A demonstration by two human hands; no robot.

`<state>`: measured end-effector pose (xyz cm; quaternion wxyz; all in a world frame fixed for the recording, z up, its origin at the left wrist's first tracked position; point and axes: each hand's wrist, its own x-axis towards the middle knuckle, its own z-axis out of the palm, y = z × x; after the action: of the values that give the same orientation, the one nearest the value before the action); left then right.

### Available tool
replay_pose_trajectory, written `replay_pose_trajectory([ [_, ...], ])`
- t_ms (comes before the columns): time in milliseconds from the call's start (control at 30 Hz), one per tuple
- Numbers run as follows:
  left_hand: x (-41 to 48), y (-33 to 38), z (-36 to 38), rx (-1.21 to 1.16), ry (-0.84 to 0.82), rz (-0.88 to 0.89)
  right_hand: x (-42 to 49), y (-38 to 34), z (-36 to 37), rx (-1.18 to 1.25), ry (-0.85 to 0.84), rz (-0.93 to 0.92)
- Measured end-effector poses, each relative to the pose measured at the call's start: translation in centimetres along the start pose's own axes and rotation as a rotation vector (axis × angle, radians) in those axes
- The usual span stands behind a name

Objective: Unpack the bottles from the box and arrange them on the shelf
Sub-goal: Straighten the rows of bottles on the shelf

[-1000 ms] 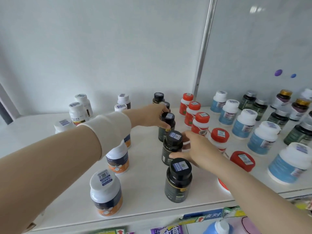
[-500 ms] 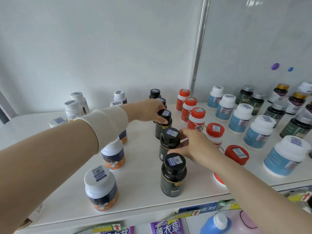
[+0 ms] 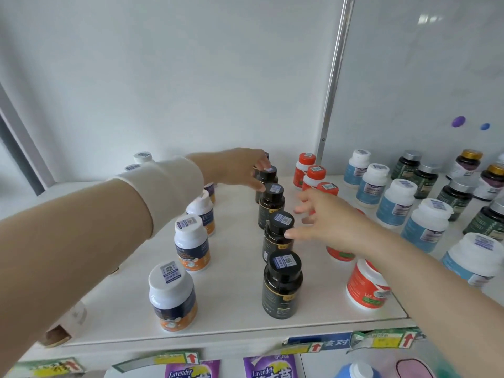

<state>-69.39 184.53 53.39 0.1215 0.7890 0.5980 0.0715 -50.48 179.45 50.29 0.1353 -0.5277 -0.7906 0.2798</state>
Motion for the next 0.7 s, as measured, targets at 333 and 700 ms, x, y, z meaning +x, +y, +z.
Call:
replay_pose_trajectory([
  [333, -7.9, -6.4, -4.3, 0.678, -0.132, -0.183, 4.2, -8.6, 0.9, -0.712, 0.025, -0.225],
  [700, -9.1, -10.5, -0.8, -0.003, -0.024, -0.128, 2.6, -10.8, 6.2, -0.398, -0.161, -0.146],
])
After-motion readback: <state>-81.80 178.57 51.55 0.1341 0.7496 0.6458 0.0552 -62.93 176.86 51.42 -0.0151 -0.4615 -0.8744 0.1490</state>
